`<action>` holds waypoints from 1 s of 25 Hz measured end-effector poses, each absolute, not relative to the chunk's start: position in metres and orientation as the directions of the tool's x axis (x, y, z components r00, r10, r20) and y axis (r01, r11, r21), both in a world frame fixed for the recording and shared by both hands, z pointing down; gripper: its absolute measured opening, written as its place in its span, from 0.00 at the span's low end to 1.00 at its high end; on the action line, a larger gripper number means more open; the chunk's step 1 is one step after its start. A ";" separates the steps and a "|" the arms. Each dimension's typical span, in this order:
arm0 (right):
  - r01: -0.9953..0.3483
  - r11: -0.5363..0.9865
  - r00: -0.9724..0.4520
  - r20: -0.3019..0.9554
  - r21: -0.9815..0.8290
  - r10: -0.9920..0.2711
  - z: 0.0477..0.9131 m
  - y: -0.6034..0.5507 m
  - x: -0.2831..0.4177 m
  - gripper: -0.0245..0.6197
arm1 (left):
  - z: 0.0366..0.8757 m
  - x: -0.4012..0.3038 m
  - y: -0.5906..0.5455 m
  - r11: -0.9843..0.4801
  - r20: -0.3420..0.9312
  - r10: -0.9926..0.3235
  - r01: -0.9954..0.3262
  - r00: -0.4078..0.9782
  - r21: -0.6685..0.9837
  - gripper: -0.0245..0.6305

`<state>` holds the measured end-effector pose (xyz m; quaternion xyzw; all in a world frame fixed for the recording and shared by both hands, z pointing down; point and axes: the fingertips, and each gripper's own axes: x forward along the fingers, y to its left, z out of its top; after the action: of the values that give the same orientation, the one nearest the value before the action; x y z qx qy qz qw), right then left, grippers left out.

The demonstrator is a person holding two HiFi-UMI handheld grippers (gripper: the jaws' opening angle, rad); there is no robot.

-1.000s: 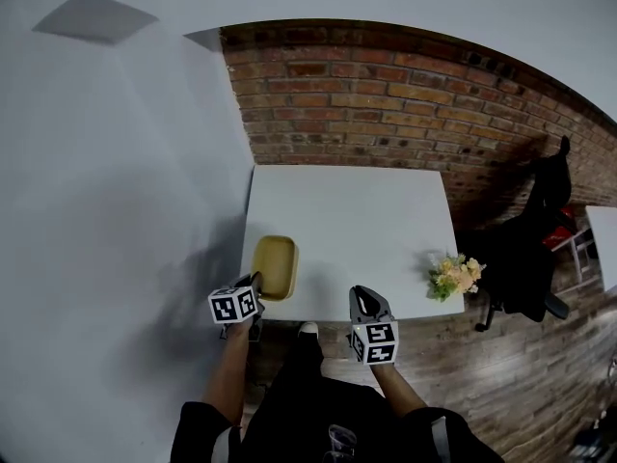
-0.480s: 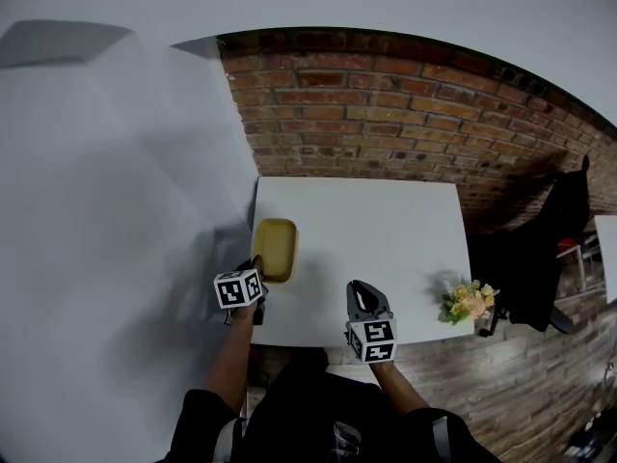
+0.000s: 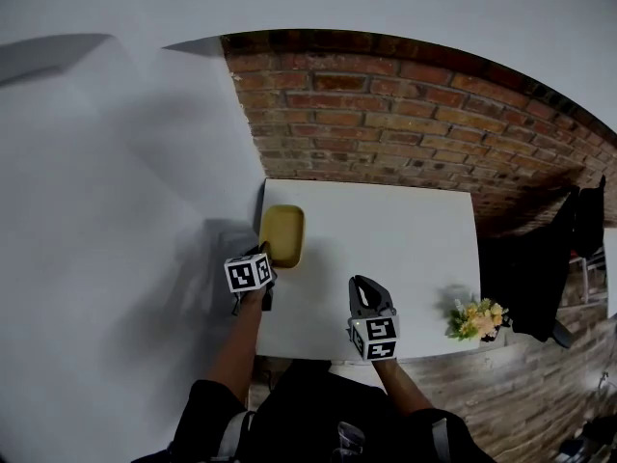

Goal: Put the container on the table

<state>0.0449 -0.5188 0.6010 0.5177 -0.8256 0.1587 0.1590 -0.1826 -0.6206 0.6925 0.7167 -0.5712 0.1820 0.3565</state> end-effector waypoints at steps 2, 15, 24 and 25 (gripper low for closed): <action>-0.908 0.407 -0.409 0.431 -0.103 -0.804 0.601 -0.529 0.041 0.08 | 0.700 -0.185 -0.634 -0.086 0.676 -0.685 -0.951 0.272 0.296 0.06; -0.913 0.388 -0.399 0.468 -0.125 -0.788 0.612 -0.587 0.038 0.08 | 0.731 -0.189 -0.698 -0.071 0.707 -0.661 -0.959 0.251 0.274 0.06; -0.912 0.388 -0.399 0.500 -0.130 -0.769 0.629 -0.602 0.028 0.08 | 0.758 -0.194 -0.725 -0.067 0.735 -0.634 -0.963 0.242 0.260 0.06; -0.912 0.388 -0.398 0.504 -0.130 -0.767 0.630 -0.602 0.028 0.08 | 0.761 -0.195 -0.727 -0.064 0.737 -0.632 -0.964 0.238 0.257 0.06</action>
<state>0.0279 -0.6022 0.6305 0.5167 -0.8123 0.1977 0.1846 -0.1948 -0.7268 0.7610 0.6940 -0.5751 0.2241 0.3707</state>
